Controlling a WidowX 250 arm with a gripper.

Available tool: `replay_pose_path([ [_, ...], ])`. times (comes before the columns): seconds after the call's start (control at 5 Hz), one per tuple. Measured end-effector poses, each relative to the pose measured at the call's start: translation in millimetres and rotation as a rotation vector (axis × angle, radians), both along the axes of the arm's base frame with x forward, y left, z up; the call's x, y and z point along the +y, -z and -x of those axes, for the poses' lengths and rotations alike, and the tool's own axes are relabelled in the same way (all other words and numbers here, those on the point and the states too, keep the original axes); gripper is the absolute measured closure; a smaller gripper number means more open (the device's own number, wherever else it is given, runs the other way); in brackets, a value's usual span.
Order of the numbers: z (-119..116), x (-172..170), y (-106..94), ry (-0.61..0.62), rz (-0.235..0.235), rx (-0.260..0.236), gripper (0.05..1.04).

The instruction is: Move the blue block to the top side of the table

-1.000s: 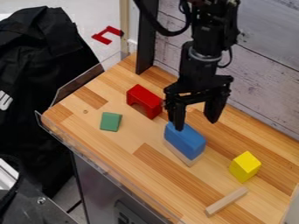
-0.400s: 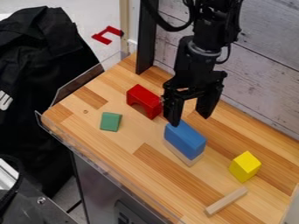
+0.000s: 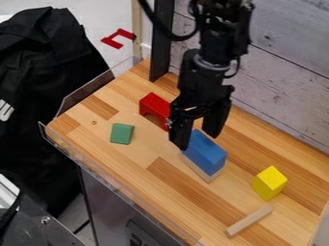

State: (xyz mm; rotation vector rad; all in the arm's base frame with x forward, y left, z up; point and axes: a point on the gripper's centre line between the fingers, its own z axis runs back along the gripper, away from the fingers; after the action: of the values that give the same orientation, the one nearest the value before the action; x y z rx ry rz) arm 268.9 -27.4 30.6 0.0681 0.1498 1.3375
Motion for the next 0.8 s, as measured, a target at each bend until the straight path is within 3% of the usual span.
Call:
replay_pose_path([
  [0.4, 0, -6, 8.9, -0.052, 0.06, -0.04, 0.082],
  [0.8, -8, -8, 4.1, -0.029, 0.056, -0.065, 0.082],
])
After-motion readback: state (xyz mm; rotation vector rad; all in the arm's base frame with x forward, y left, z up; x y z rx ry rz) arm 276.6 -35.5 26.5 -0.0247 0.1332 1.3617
